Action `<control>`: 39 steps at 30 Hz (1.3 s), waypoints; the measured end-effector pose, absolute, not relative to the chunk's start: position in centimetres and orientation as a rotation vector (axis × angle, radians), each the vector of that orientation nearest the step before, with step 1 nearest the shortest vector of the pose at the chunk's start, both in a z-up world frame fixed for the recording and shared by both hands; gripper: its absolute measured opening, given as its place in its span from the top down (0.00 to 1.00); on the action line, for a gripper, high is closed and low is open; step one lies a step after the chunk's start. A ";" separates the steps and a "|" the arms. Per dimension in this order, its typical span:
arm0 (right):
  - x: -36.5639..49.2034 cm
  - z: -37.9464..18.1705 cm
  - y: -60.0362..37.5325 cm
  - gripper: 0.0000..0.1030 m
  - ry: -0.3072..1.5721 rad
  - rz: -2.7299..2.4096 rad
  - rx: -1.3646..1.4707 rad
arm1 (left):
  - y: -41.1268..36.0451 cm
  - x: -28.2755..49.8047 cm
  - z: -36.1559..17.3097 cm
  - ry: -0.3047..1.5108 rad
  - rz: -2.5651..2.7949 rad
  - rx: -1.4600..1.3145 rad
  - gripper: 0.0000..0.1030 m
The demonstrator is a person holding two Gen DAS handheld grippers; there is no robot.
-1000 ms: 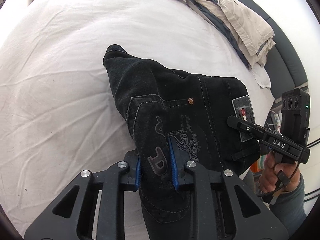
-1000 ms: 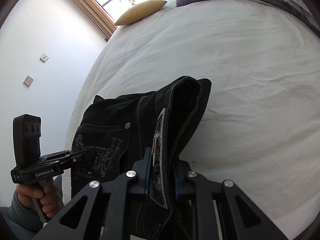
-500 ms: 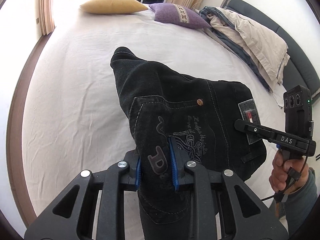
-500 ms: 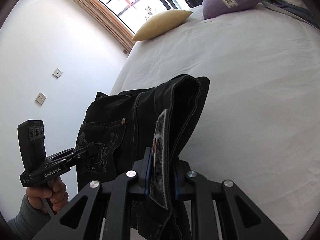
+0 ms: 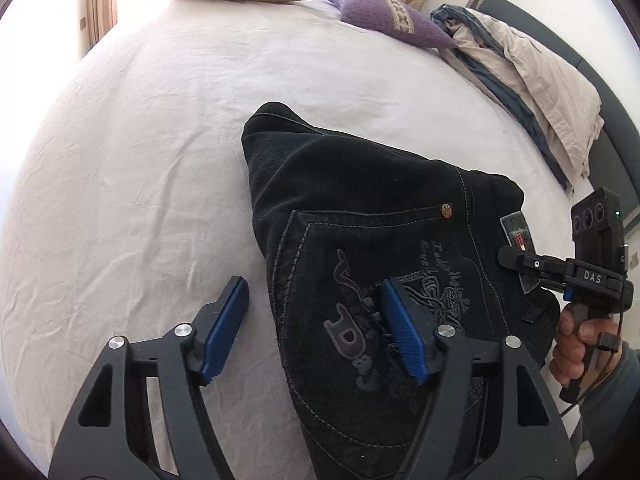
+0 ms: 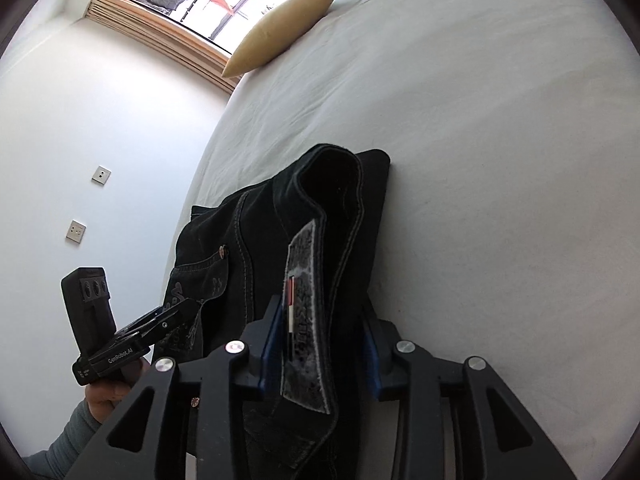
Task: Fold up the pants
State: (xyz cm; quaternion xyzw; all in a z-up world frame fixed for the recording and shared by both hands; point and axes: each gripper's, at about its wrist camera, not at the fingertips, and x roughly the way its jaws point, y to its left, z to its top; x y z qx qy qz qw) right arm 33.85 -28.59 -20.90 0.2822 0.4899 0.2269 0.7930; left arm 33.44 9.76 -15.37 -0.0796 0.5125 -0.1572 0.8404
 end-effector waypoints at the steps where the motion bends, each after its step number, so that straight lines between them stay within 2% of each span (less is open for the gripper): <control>1: 33.5 -20.9 -28.5 0.63 1.041 0.493 0.602 | 9.9 33.3 -15.4 1.074 -0.329 -0.161 0.31; 4: 33.0 -20.6 -28.6 0.56 1.017 0.491 0.607 | 9.3 33.0 -15.1 1.058 -0.307 -0.134 0.28; 6: 32.1 -20.3 -29.3 0.46 0.999 0.472 0.626 | 9.2 32.1 -14.7 1.047 -0.289 -0.141 0.28; 12: 27.3 -18.6 -32.5 0.39 0.980 0.272 0.588 | 10.6 25.5 -10.5 0.940 -0.165 -0.129 0.26; 15: 23.8 -17.0 -33.1 0.35 0.960 0.159 0.545 | 10.3 21.3 -7.7 0.833 -0.095 -0.096 0.04; 16: 22.5 -16.3 -33.0 0.35 0.949 0.131 0.521 | 10.1 19.7 -6.7 0.791 -0.076 -0.088 0.01; 19: 18.1 -14.3 -32.5 0.33 0.894 0.061 0.454 | 9.2 14.9 -3.8 0.700 -0.031 -0.017 0.00; 24: 11.4 -11.3 -30.8 0.21 0.779 0.001 0.392 | 8.2 7.1 0.4 0.594 0.046 0.052 0.00; 29: 7.8 -8.7 -28.4 0.17 0.729 0.014 0.303 | 7.7 -0.3 4.0 0.471 0.077 0.077 0.00; 37: 3.4 -2.9 -26.1 0.07 0.602 -0.001 0.210 | 7.3 -6.9 9.5 0.449 -0.001 0.093 0.00; 39: 2.2 -0.9 -25.5 0.00 0.540 -0.014 0.169 | 7.1 -8.4 10.8 0.459 0.019 0.106 0.00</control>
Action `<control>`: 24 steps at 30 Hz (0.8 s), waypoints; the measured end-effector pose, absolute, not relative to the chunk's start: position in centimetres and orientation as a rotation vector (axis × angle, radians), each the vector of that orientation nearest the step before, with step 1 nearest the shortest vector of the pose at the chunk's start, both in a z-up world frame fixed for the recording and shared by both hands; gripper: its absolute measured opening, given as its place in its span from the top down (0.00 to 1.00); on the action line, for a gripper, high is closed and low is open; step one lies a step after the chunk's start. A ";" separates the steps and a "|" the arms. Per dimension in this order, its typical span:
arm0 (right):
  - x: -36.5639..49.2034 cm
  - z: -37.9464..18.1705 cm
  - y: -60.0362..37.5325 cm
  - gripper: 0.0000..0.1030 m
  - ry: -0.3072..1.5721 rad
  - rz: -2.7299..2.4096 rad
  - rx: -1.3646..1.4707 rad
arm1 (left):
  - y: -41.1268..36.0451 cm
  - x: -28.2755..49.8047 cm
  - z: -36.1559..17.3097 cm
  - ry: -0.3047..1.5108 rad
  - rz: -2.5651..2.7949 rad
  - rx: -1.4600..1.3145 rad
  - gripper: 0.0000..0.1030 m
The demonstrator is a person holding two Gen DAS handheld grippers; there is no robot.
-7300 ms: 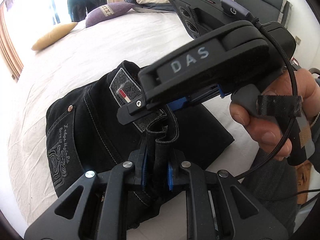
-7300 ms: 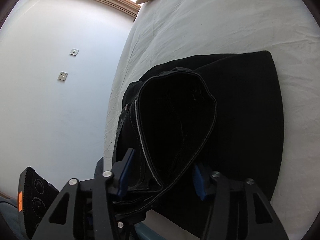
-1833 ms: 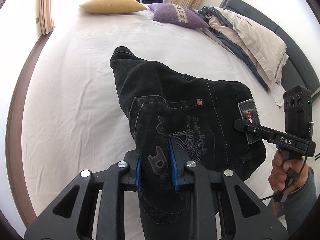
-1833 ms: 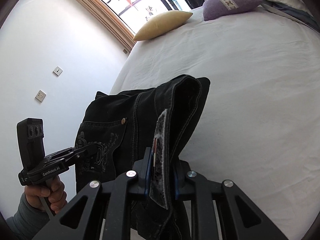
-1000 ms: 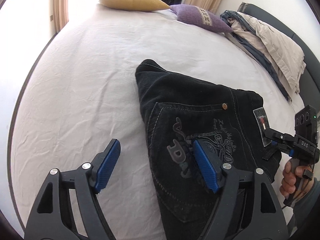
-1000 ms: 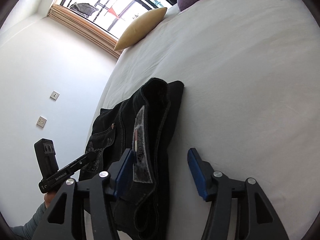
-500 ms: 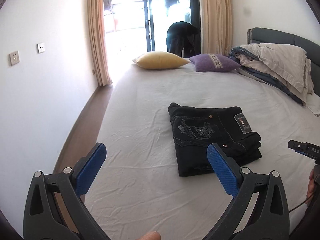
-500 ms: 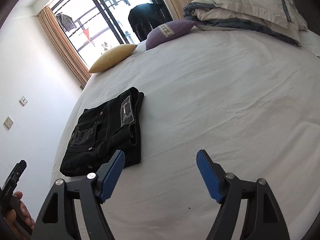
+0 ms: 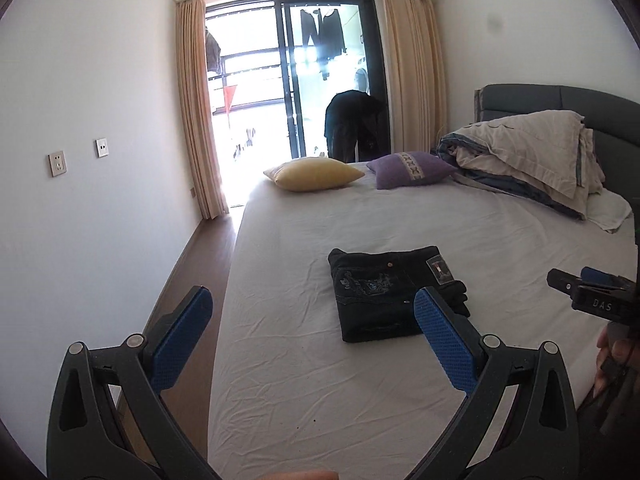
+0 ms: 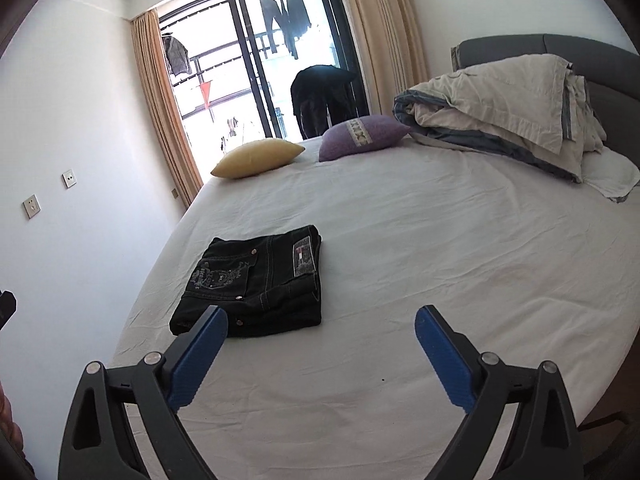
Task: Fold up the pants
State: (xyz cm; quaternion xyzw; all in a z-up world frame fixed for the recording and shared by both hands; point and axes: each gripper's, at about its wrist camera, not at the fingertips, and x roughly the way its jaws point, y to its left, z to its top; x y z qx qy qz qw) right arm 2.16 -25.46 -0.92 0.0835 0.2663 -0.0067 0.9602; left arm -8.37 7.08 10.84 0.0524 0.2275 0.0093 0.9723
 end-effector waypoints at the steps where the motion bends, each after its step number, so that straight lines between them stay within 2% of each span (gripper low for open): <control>1: 1.6 0.0 -25.1 0.00 0.514 -0.017 0.150 | 6.9 -8.7 11.2 0.471 0.021 0.107 0.00; 11: 0.2 4.6 -23.5 0.00 0.532 -0.031 0.124 | 4.7 -8.0 11.3 0.657 -0.039 0.026 0.00; 24: 1.8 1.2 -21.2 0.00 0.665 -0.039 0.063 | 4.5 -2.9 6.0 0.824 0.014 -0.001 0.00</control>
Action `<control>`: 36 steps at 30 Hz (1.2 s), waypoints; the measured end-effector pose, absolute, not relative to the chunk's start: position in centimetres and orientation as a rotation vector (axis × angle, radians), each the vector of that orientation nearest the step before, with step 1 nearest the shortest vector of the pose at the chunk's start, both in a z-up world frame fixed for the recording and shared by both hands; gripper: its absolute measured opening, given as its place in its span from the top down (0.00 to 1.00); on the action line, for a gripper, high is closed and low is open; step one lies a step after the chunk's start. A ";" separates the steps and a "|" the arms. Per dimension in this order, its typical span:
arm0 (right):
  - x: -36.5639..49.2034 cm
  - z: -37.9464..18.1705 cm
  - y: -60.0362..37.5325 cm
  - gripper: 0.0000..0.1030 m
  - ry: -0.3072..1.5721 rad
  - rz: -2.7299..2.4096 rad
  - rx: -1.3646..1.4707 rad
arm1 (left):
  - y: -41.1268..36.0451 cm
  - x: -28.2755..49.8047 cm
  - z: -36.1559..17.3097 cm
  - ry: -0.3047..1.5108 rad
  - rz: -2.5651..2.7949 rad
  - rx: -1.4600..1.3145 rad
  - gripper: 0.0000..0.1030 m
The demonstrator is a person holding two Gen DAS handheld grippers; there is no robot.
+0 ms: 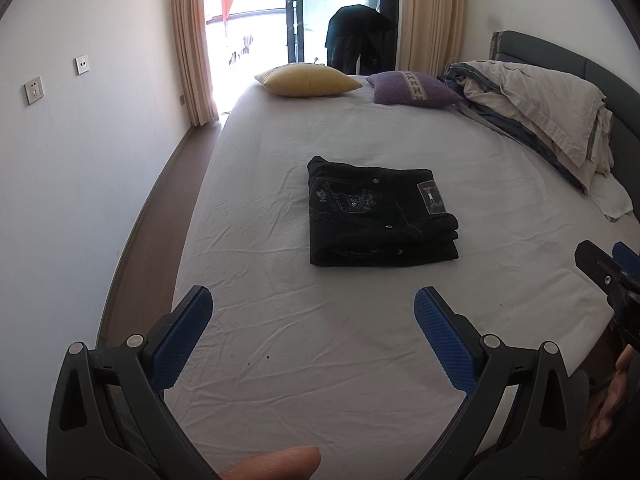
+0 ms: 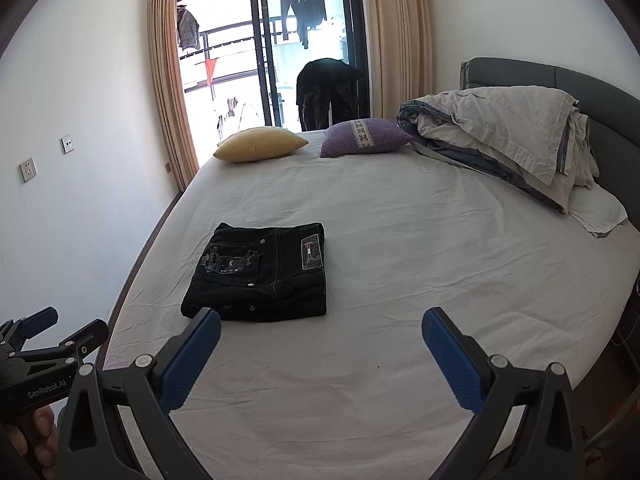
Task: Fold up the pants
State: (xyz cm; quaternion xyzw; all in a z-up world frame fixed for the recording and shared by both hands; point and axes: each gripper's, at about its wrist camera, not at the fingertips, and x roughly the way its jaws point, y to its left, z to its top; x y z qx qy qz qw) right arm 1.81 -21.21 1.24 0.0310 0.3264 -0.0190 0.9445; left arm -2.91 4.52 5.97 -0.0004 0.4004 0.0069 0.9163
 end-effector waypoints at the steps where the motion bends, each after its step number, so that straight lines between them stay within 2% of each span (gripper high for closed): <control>1: 1.9 1.1 -21.0 0.00 0.670 -0.035 0.060 | 4.6 -2.5 5.6 0.833 0.013 -0.004 0.00; 36: 1.9 0.2 -18.3 0.00 0.704 0.015 0.004 | 5.0 -0.8 2.8 0.896 0.021 -0.011 0.00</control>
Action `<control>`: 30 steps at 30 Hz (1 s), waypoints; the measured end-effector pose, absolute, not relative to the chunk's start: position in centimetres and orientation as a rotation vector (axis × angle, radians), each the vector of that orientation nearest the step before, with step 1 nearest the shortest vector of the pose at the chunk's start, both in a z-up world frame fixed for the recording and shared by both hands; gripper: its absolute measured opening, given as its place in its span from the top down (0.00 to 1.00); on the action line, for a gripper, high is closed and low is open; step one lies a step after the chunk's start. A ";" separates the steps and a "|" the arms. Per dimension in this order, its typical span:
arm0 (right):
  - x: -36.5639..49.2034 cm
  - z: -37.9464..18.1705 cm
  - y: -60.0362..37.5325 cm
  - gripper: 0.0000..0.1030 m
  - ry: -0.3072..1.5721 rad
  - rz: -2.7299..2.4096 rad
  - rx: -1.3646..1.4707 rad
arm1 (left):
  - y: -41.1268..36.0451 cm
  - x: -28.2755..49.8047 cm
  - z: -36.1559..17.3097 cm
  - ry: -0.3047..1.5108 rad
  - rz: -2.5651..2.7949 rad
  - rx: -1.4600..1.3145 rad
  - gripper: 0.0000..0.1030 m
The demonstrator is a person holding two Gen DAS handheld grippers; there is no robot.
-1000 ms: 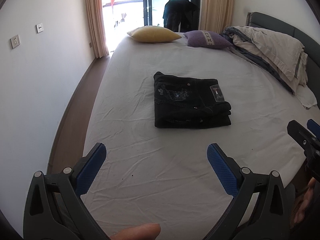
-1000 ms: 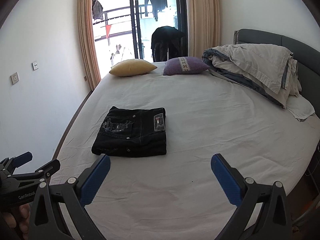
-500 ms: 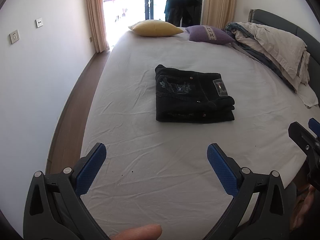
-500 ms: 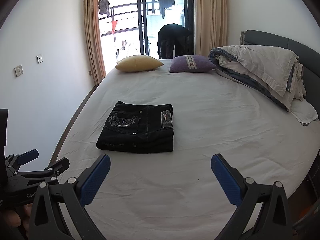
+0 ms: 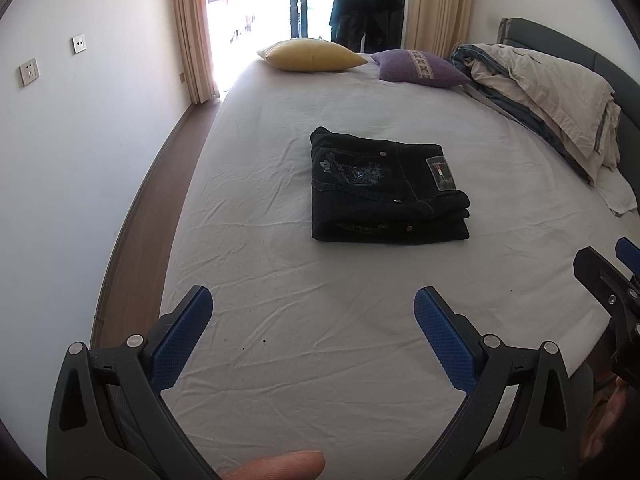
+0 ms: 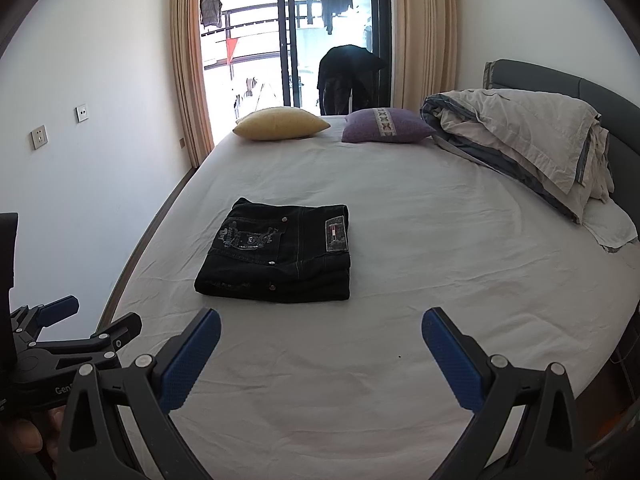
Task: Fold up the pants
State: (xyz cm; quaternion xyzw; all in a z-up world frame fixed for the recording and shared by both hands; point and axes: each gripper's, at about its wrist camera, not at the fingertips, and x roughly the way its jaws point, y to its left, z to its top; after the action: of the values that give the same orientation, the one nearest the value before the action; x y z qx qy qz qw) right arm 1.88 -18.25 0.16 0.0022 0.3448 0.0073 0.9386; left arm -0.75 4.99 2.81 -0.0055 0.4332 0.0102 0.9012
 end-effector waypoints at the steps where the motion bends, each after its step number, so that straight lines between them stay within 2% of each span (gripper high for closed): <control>1: 1.9 0.2 -18.2 0.00 0.704 0.014 0.004 | 5.0 -0.8 2.8 0.896 0.021 -0.011 0.00; 30: 1.8 -0.1 -18.2 0.00 0.712 0.016 0.006 | 4.8 -0.9 2.6 0.898 0.022 -0.012 0.00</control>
State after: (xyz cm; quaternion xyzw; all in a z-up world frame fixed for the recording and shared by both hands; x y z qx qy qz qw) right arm 1.77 -18.19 -0.11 0.0029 0.3485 0.0079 0.9373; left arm -0.94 4.80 2.59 -0.0057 0.4339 0.0105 0.9009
